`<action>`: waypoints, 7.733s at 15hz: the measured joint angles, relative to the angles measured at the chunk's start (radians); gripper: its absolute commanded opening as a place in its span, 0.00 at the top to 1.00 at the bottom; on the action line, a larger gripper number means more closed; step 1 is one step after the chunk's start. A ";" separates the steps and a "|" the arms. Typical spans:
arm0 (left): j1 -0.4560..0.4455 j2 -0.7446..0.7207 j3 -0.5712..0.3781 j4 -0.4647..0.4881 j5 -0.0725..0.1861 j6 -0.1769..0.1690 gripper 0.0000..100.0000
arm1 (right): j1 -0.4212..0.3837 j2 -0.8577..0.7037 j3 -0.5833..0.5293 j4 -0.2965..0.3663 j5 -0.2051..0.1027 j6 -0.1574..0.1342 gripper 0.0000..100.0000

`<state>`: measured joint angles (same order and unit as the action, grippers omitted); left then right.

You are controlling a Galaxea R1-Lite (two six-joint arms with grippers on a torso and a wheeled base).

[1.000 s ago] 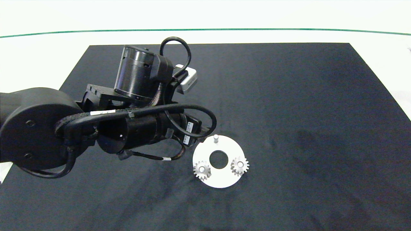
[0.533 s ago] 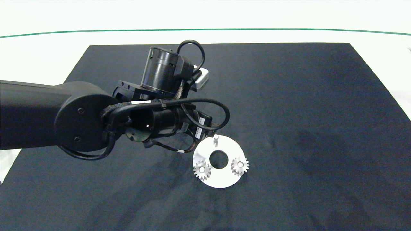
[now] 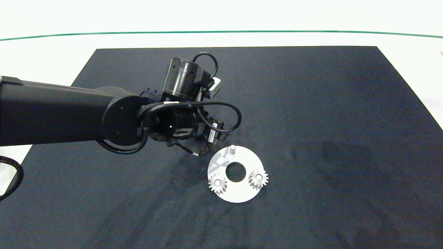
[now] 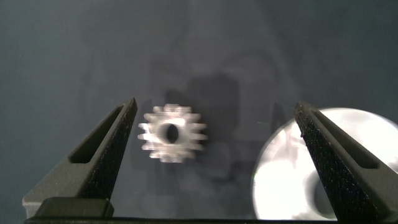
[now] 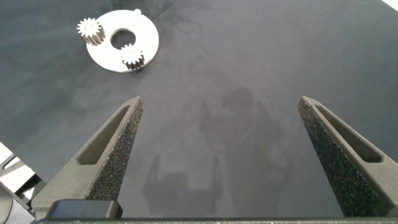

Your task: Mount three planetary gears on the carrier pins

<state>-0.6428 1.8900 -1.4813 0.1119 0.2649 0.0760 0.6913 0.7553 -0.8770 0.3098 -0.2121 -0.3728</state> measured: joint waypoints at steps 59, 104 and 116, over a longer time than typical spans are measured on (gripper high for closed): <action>0.021 0.002 0.146 -0.112 0.066 -0.016 0.70 | 0.000 -0.017 0.008 0.001 0.000 -0.010 0.00; -0.221 -0.084 0.229 -0.201 0.076 0.073 0.90 | 0.000 -0.015 0.013 0.000 -0.002 -0.013 0.00; -0.211 -0.045 0.224 -0.203 0.076 0.087 0.90 | 0.000 -0.019 0.012 0.000 -0.001 -0.013 0.00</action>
<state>-0.8543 1.8453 -1.2574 -0.0909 0.3411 0.1634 0.6917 0.7360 -0.8653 0.3094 -0.2136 -0.3857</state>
